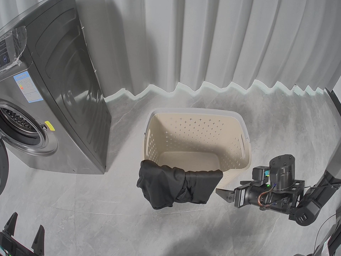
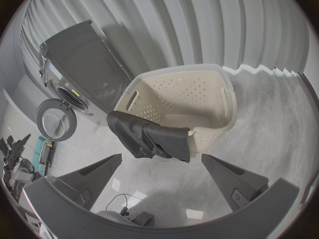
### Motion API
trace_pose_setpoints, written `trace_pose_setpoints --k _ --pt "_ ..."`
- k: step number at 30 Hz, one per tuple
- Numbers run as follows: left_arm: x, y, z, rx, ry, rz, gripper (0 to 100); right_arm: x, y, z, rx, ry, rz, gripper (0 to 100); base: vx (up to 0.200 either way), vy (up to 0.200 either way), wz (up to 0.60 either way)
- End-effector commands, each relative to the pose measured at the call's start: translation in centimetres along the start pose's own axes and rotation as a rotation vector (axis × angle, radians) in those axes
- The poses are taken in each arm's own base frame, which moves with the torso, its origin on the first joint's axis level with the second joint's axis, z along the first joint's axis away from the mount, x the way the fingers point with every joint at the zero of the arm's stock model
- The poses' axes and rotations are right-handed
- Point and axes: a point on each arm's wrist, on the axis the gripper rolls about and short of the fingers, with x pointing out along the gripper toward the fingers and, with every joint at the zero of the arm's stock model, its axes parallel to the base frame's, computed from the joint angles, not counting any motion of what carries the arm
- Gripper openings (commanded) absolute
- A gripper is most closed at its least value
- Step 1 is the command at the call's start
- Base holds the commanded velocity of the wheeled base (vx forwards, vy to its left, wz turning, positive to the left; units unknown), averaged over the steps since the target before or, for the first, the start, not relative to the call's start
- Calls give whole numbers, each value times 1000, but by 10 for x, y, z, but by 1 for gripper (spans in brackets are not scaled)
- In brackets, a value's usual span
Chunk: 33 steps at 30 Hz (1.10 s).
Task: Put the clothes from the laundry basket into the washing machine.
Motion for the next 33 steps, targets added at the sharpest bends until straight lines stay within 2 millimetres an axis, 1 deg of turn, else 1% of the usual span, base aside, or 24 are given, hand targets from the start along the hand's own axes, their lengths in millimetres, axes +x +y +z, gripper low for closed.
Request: trace_pose_setpoints --k 1,4,6,7,14,16,17,18,22,28,33 --pt "0 0 -5 1 5 -1 100 22 2 -20 6 77 -8 100 0 0 0" --pt "0 0 -5 1 5 1 100 33 1 -24 7 81 -30 100 0 0 0" --pt "0 0 -5 1 5 -1 100 34 1 -24 6 79 -31 100 0 0 0" --pt "0 0 -5 1 5 1 100 44 4 -27 -2 71 -36 100 0 0 0" --pt "0 0 -5 1 5 -1 100 71 6 -34 -3 61 -29 100 0 0 0" --pt "0 0 -5 1 5 -1 100 80 7 -34 0 50 -25 100 0 0 0" --pt "0 0 -5 1 5 -1 100 80 7 -34 0 50 -25 100 0 0 0" --pt "0 0 -5 1 5 -1 100 87 8 -33 5 37 -20 100 0 0 0" --pt "0 0 -5 1 5 1 100 100 12 -32 19 22 -10 100 0 0 0" --pt "0 0 -5 1 5 1 100 112 15 -30 45 4 0 100 0 0 0" --pt "0 0 -5 -3 5 -1 100 124 13 -28 50 -10 -10 100 0 0 0"
